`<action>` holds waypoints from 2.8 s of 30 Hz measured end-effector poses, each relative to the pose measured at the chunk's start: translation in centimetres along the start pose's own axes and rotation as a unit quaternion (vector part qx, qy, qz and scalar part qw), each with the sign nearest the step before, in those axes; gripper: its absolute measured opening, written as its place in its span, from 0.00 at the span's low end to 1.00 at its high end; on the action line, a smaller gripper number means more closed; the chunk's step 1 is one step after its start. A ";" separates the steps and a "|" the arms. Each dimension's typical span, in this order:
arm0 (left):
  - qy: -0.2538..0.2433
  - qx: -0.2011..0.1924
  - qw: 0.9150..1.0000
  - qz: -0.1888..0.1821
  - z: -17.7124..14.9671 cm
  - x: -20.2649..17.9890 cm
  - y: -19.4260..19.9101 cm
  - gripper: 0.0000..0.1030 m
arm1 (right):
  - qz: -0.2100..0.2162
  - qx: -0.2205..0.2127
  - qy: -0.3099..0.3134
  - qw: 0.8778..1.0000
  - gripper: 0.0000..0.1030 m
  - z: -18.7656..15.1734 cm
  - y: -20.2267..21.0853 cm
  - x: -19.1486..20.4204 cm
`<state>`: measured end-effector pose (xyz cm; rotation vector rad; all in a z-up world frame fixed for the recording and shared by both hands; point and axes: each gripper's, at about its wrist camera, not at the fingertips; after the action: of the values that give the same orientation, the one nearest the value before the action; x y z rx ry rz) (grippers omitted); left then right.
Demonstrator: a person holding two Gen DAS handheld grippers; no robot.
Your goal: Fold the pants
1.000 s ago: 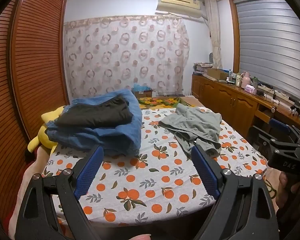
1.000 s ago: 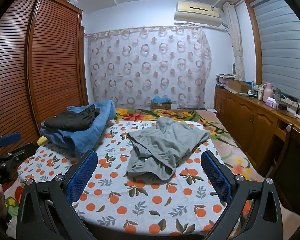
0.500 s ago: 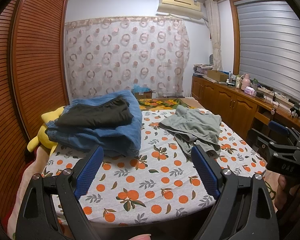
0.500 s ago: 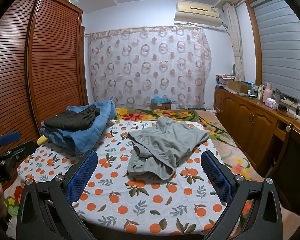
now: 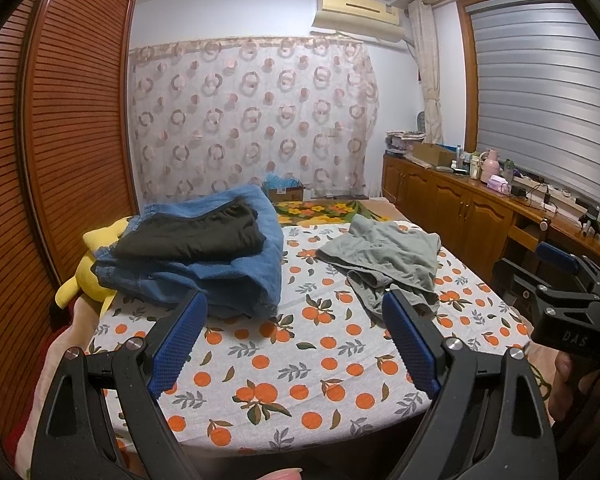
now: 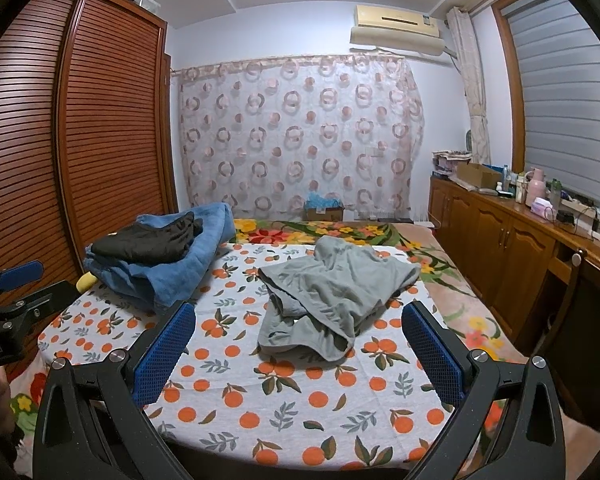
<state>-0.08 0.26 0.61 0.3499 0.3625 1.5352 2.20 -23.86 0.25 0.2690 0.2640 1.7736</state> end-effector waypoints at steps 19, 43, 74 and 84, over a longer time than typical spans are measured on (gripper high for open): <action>0.001 -0.003 1.000 0.000 -0.2 0.0 0.3 0.87 | 0.000 0.000 0.000 1.000 1.00 0.0 -0.1 0.1; 0.005 0.019 1.000 0.002 0.6 -0.6 -0.1 0.87 | 0.006 0.015 -0.005 1.000 1.00 -0.5 -1.3 -0.2; -0.043 0.122 0.989 -0.071 1.3 -1.3 -16.4 0.84 | 0.076 0.211 0.061 0.973 0.49 1.5 -15.3 -5.6; -0.060 0.143 0.984 -0.088 1.9 -2.7 -19.4 0.84 | 0.063 0.240 0.064 0.967 0.05 2.2 -16.6 -6.5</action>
<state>18.23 -2.53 -6.15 0.6179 0.5072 1.2841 19.63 -26.59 -3.22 0.5256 0.7888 1.8367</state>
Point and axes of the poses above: each gripper's, at about its wrist camera, not at the fingertips, and y roughly against the way its jaws point, x to its left, z to its top, and after that the axes turned 2 degrees about x, right-handed
